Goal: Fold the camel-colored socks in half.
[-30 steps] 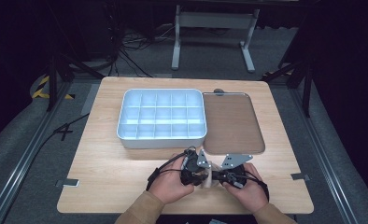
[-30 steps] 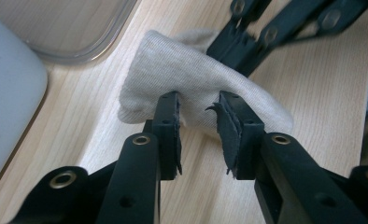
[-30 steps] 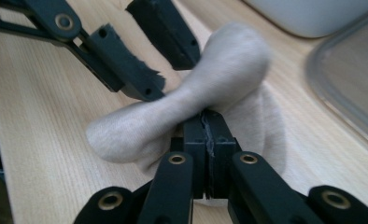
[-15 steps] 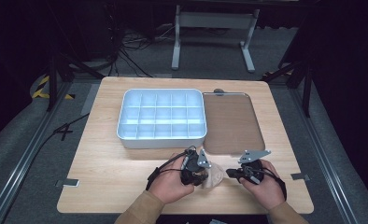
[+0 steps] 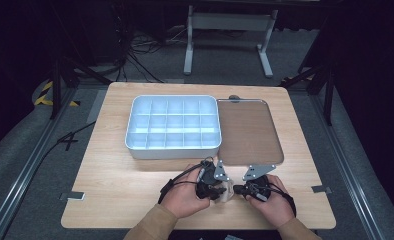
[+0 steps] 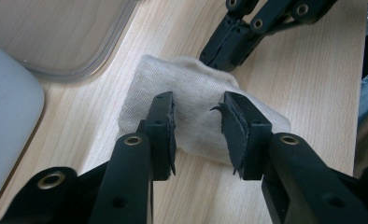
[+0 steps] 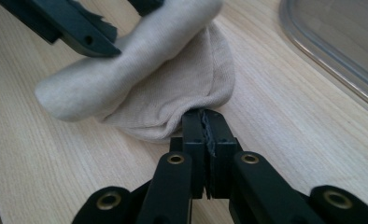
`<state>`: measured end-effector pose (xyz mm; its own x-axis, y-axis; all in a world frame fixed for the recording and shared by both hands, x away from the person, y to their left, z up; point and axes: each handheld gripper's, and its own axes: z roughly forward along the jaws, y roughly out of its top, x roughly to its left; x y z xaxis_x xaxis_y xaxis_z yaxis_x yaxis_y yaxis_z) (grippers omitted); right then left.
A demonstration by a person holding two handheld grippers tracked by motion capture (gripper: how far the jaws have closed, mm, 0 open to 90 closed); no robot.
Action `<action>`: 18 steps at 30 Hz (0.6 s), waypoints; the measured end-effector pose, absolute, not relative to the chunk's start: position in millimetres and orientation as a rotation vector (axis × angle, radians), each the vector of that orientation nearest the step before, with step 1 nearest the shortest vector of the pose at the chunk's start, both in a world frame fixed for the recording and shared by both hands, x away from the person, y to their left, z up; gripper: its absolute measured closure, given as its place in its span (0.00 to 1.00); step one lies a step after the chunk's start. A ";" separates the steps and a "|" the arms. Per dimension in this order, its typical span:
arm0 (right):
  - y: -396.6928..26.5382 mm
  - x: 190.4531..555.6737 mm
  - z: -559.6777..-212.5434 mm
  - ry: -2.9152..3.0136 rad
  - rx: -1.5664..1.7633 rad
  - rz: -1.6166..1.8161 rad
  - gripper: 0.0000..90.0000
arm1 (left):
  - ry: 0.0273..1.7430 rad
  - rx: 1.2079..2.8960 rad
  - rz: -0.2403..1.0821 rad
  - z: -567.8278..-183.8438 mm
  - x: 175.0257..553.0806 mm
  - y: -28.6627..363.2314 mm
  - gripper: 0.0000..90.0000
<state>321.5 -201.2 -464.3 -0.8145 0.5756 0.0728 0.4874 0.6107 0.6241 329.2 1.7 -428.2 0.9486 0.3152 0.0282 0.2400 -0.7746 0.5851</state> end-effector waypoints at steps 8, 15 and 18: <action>-201.8 320.2 -465.4 2.704 0.897 0.990 0.97 | 0.365 2.508 0.128 -439.1 332.0 -3.9 0.66; -204.3 319.4 -465.4 2.706 0.907 0.989 0.95 | 0.349 2.490 0.097 -444.6 334.2 -5.5 0.58; -207.3 319.6 -462.7 2.700 0.925 1.001 0.92 | 0.335 2.495 0.099 -445.7 334.3 -6.0 0.56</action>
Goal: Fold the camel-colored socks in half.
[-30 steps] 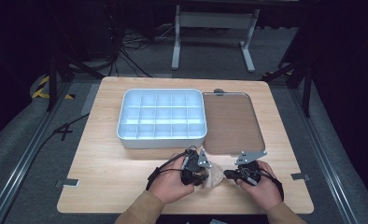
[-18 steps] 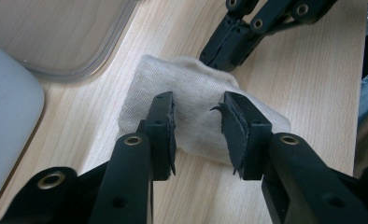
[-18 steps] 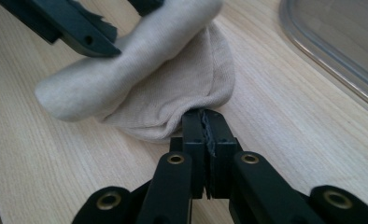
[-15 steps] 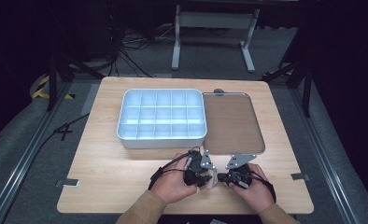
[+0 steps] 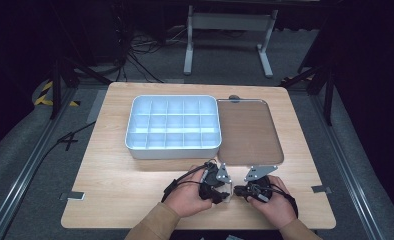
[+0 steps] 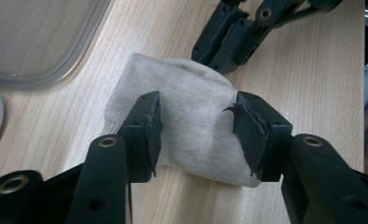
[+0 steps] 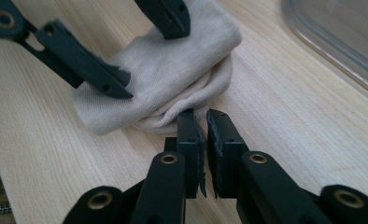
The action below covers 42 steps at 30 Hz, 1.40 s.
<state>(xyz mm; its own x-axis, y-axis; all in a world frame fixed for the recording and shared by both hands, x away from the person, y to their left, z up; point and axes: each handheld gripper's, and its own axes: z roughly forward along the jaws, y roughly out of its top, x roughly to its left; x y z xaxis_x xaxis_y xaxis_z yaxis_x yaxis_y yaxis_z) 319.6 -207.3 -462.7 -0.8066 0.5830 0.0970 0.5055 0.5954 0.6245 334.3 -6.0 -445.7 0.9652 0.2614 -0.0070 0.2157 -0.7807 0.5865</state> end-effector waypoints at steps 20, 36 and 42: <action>-199.0 324.6 -448.3 2.518 1.173 1.196 0.60 | 0.325 2.463 0.098 -451.2 332.2 -3.0 0.53; -191.2 329.7 -467.4 2.565 1.288 1.188 0.55 | 0.311 2.465 0.092 -451.5 330.5 -0.8 0.47; -194.4 332.2 -471.8 2.585 1.371 1.248 0.62 | 0.303 2.469 0.090 -451.1 329.5 -0.9 0.44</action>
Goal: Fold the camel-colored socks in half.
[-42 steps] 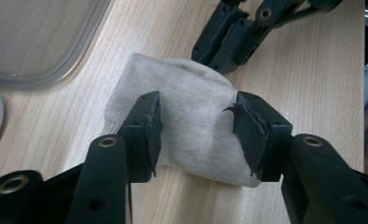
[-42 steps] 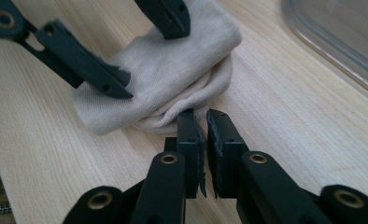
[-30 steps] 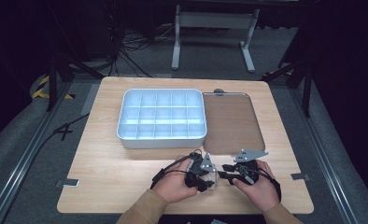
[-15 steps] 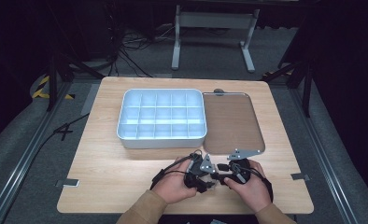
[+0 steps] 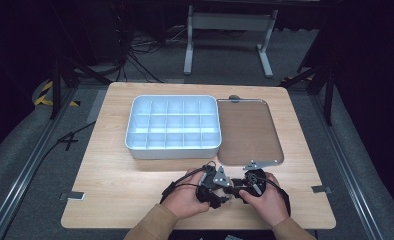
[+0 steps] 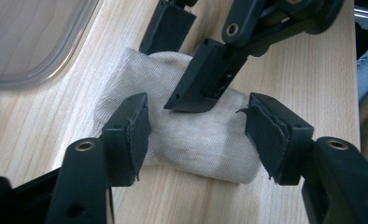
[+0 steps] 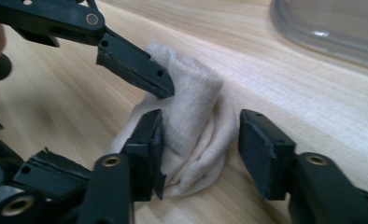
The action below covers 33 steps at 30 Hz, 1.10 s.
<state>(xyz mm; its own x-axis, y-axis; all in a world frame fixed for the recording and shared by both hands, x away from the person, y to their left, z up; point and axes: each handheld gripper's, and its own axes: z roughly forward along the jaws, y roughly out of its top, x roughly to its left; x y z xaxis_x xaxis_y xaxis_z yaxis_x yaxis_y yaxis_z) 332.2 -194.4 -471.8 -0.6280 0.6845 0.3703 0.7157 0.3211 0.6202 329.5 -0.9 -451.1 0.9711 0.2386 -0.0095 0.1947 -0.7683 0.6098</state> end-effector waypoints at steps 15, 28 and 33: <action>-193.8 330.4 -470.5 -2.475 -1.317 -1.234 0.85 | 0.332 2.447 0.103 -445.1 329.2 7.9 0.42; -191.5 328.2 -467.6 -2.527 -1.299 -1.235 0.86 | 0.403 2.416 0.092 -432.6 329.6 17.3 0.39; -191.2 327.2 -465.7 -2.531 -1.282 -1.243 0.86 | 0.451 2.375 0.076 -424.3 330.2 25.4 0.37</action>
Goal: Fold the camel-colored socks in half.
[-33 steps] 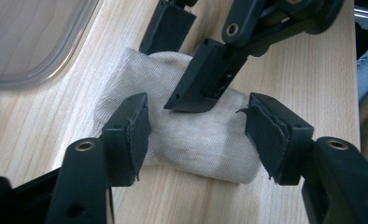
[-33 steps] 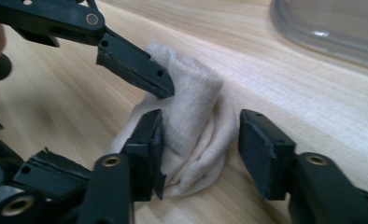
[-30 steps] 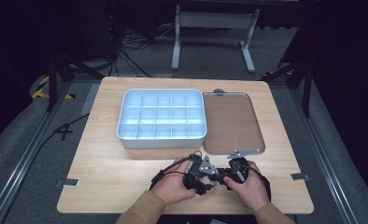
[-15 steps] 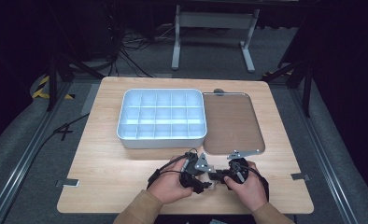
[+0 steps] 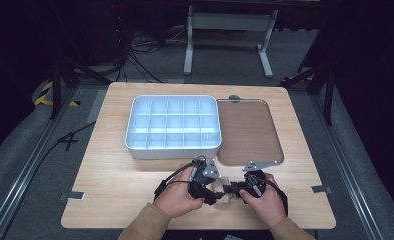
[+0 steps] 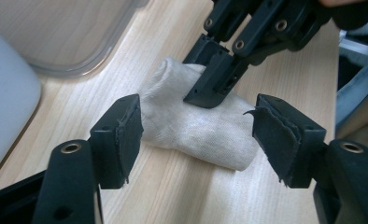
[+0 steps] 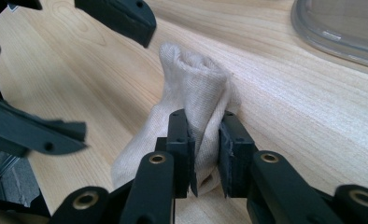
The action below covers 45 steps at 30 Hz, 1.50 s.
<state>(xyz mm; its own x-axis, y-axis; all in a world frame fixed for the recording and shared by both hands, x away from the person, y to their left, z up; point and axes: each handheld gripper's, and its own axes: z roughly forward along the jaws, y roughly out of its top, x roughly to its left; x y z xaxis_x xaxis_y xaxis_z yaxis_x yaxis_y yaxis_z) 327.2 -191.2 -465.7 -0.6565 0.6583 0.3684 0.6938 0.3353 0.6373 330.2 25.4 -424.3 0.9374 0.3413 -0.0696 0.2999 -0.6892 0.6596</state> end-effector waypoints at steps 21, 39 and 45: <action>-195.7 327.7 -437.2 -2.570 -1.250 -1.335 0.85 | 0.553 2.352 0.152 -399.7 330.0 56.8 0.26; -209.9 345.6 -410.8 -2.617 -1.274 -1.338 0.85 | 0.665 2.329 0.203 -399.0 325.9 97.1 0.28; -212.2 353.8 -398.6 -2.642 -1.273 -1.332 0.85 | 0.665 2.336 0.209 -399.0 326.8 100.0 0.28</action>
